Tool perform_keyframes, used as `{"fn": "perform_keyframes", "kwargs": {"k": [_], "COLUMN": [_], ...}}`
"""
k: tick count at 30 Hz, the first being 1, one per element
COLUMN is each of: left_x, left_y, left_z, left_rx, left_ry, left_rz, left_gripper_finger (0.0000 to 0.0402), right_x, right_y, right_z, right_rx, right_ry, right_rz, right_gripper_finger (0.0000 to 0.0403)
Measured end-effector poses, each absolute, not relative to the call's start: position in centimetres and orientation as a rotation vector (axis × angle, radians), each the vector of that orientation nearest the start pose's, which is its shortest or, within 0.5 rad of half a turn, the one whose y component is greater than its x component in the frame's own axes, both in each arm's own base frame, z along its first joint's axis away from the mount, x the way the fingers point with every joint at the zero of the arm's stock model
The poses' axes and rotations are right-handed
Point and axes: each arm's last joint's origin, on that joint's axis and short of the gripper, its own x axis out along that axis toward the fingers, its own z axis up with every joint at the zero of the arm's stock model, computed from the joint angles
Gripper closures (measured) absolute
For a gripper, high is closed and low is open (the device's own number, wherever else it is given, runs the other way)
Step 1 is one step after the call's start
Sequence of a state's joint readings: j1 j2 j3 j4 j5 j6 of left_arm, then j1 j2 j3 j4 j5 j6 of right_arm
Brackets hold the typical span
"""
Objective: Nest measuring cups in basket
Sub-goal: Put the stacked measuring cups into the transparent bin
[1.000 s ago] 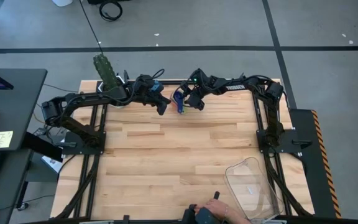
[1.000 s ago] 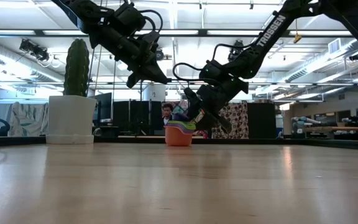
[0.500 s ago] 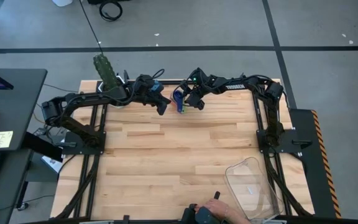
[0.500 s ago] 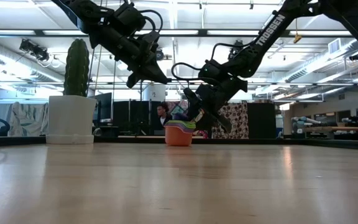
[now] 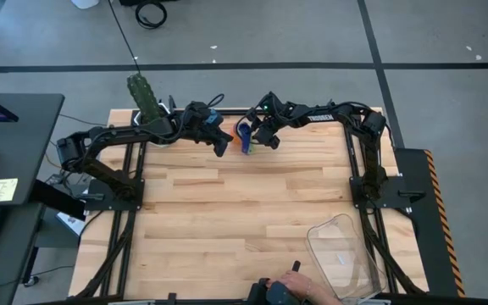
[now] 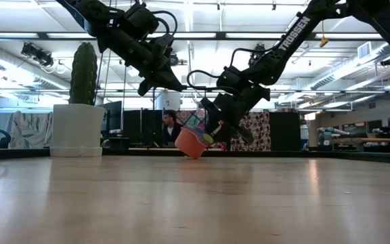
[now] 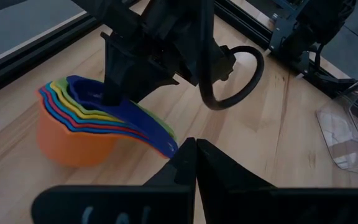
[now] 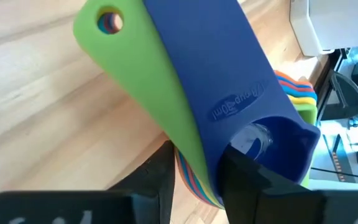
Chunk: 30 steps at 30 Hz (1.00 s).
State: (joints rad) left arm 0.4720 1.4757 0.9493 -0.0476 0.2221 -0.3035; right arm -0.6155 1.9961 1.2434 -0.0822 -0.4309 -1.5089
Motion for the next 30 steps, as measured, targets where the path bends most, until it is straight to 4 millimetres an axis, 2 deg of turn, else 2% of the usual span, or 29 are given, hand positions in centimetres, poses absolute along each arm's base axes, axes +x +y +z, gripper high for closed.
{"fn": "perform_keyframes", "kwargs": {"k": [30], "left_x": [28.57], "left_y": [13.87], "left_z": [24.30], "left_rx": [-0.490], "left_ry": [0.503], "left_rz": [0.325], "left_gripper_finger": [0.0388], "right_x": [34.18], "right_y": [-22.71], "right_z": [15.71], "right_rx": [-1.041], "right_ry": [0.685], "right_rz": [0.371], "right_gripper_finger": [0.0304]}}
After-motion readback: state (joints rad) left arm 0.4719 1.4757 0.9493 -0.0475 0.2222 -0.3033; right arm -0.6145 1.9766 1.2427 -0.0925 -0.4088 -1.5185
